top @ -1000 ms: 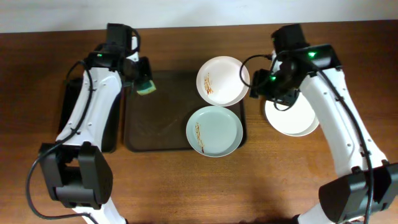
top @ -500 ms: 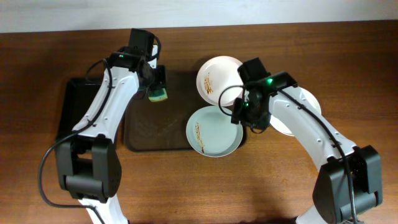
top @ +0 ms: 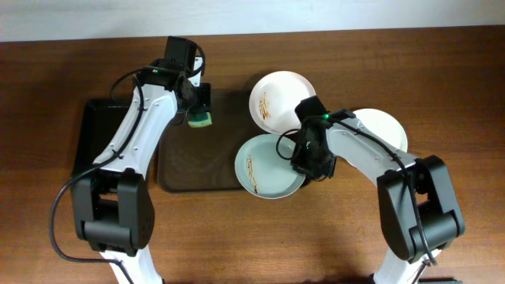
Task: Clean dirty plates on tray and stack at the side
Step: 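Grasp the pale blue plate rim with the right gripper and tilt it, then scrub the pale blue plate with the sponge in the left gripper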
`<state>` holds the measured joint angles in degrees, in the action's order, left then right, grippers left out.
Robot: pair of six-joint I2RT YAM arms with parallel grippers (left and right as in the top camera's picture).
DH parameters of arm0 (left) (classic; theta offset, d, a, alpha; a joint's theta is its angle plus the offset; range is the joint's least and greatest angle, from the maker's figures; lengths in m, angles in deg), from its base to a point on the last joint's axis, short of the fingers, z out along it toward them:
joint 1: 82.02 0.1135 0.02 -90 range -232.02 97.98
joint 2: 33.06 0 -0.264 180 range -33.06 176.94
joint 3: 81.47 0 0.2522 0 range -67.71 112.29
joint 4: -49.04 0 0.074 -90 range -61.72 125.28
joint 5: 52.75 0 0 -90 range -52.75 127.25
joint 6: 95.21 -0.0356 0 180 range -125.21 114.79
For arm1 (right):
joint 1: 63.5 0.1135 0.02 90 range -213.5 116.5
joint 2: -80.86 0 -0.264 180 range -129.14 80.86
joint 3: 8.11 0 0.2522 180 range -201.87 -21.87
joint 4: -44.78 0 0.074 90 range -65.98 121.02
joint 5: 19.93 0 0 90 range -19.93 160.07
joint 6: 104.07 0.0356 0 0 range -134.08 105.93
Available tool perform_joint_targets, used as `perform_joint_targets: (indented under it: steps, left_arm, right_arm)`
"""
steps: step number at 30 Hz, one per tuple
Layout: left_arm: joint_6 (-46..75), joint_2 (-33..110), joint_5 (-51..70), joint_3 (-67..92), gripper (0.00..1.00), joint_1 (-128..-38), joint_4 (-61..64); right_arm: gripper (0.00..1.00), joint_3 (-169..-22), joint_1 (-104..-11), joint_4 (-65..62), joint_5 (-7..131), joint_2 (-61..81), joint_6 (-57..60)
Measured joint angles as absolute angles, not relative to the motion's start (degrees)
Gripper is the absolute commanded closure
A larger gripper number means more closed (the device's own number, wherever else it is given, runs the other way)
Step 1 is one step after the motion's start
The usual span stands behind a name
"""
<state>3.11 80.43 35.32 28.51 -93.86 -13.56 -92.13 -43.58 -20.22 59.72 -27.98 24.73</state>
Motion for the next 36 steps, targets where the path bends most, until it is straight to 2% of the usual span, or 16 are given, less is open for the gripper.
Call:
perform_joint_targets:
  steps: [4,7,11,15,16,17,18,20,25,30,33,35,36]
  left_arm:
    - [3.1,80.4,35.3,28.5,0.99,-93.9,-13.6]
    - [3.1,80.4,35.3,28.5,0.99,-93.9,-14.5]
    - [2.9,80.4,35.2,28.5,0.99,-93.8,-16.7]
    - [2.7,80.4,35.1,28.5,0.99,-92.4,-17.7]
    - [2.7,80.4,35.1,28.5,0.99,-91.8,-17.7]
    - [2.7,80.4,35.1,28.5,0.99,-91.0,-17.7]
    - [2.7,80.4,35.1,28.5,0.99,-90.6,-17.7]
    - [2.7,80.4,35.1,28.5,0.99,-90.1,-17.7]
    - [2.7,80.4,35.1,28.5,0.99,-90.2,-17.7]
    - [2.7,80.4,35.1,28.5,0.99,-90.2,-17.7]
    - [2.7,80.4,35.1,28.5,0.99,-90.2,-17.8]
    - [2.7,80.4,35.1,28.5,0.99,-90.2,-17.8]
    - [2.7,80.4,35.1,28.5,0.99,-90.2,-17.9]
  right_arm:
    - [0.96,-92.8,-43.0,-19.6,58.3,-28.0,21.9]
    - [0.96,-95.3,-38.9,-17.5,58.1,-28.0,23.2]
    - [0.96,-95.9,-30.9,-10.5,59.4,-28.0,31.9]
    - [0.94,-96.0,-27.1,-3.5,65.5,-28.4,38.8]
    - [0.69,-96.0,-25.8,-2.2,66.7,-29.2,40.0]
    - [0.57,-96.0,-25.3,-2.0,67.3,-29.7,40.4]
    - [0.5,-96.0,-25.0,-1.8,67.7,-30.0,40.9]
    - [0.47,-96.0,-24.9,-1.1,68.3,-30.1,39.7]
    - [0.5,-96.1,-26.6,1.0,68.3,-30.1,34.5]
    - [0.51,-100.5,-30.9,1.0,66.8,-33.1,24.6]
    - [0.61,-105.5,-31.8,-0.8,64.3,-39.6,20.9]
    - [0.73,-107.2,-31.8,-1.0,63.7,-40.7,19.9]
    - [0.85,-107.5,-31.8,-1.0,63.5,-41.0,19.9]
